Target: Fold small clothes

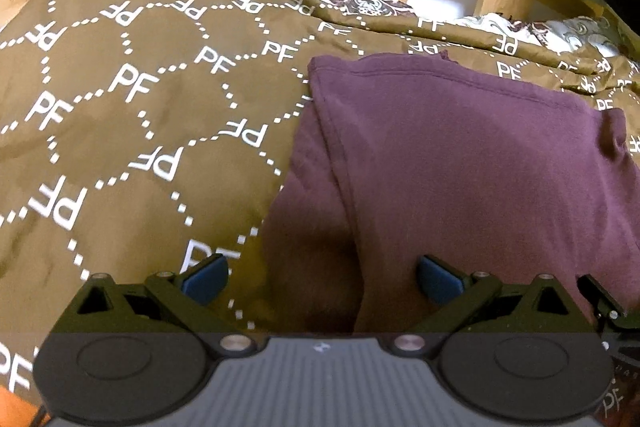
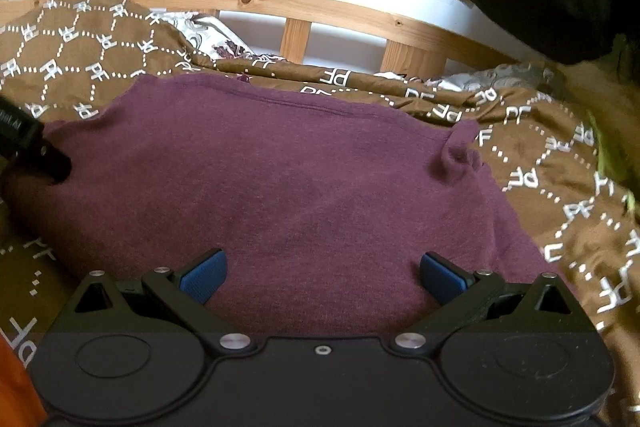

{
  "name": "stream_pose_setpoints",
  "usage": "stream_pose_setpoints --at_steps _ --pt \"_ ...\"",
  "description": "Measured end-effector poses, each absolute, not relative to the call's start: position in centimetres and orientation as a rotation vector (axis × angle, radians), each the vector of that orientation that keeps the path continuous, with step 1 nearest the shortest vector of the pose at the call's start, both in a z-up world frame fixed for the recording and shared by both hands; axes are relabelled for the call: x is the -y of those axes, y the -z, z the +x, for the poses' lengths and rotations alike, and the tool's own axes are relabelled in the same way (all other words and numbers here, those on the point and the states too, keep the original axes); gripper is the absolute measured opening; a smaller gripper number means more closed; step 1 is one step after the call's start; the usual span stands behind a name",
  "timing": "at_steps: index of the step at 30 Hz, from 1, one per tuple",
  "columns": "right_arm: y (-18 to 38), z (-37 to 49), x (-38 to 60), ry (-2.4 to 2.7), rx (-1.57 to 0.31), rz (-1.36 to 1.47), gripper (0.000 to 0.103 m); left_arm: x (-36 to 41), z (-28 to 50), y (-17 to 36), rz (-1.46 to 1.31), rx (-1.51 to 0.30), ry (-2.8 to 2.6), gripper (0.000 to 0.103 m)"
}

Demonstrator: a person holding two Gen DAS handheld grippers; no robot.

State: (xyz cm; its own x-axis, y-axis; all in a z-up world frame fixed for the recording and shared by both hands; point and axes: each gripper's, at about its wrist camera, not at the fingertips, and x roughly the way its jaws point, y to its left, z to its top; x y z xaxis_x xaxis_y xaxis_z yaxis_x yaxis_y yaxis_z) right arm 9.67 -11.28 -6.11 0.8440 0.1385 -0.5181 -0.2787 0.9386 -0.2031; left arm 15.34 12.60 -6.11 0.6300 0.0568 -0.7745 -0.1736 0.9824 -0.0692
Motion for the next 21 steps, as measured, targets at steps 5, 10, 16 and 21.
stream_pose_setpoints --at_steps 5,10,16,21 --pt "5.1 8.5 9.3 -0.233 -0.431 -0.386 0.102 -13.3 16.0 6.9 -0.184 -0.902 -0.131 0.103" --pt "5.9 8.2 8.3 -0.3 -0.451 -0.42 0.102 -13.2 16.1 6.9 -0.16 -0.898 -0.12 0.103" --pt "6.0 8.7 9.5 -0.32 -0.491 -0.34 0.102 -13.3 16.4 6.7 -0.176 -0.91 -0.126 0.103" --pt "6.3 8.6 9.2 -0.317 -0.487 -0.343 0.102 -13.2 16.7 6.5 -0.17 -0.928 -0.13 0.103"
